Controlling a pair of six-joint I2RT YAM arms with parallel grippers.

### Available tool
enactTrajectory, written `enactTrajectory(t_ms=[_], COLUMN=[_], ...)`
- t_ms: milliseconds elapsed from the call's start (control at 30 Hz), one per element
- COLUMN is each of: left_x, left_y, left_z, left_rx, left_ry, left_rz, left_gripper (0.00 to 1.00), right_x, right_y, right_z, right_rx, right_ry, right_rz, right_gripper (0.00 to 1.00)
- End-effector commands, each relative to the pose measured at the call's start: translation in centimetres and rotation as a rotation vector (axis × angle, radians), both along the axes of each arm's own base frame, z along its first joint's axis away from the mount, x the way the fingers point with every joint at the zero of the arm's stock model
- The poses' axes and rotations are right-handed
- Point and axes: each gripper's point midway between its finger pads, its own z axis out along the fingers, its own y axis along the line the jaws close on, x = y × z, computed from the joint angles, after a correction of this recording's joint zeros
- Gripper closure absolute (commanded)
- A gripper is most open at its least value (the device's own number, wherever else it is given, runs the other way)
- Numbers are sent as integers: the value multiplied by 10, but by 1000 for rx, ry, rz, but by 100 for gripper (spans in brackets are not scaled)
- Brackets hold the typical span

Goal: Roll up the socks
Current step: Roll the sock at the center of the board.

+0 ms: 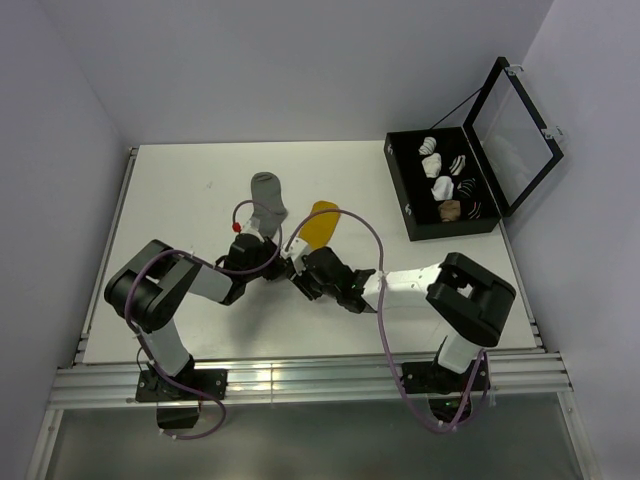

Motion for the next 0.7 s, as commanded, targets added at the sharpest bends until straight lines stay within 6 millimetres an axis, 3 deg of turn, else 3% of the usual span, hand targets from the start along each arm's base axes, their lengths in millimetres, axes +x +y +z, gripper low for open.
enactTrajectory(t_ms=[0,300,533,667], left_x=[-6,-7,-7,-7], left_y=[9,9,8,8], left_z=[-17,-19,-20,-20], left_rx=[73,75,76,77], left_ry=[44,51,57,59], left_rz=[-9,-14,-18,-21], left_gripper=[83,83,83,83], right_x=[17,22,25,27], right_y=[9,15,20,20], right_z=[14,7,24,23], right_rx=[2,-26,1,-7], right_ry=[-96,-103,-135,-136], right_rz=[-14,3,11,5], right_gripper=[53,53,54,55])
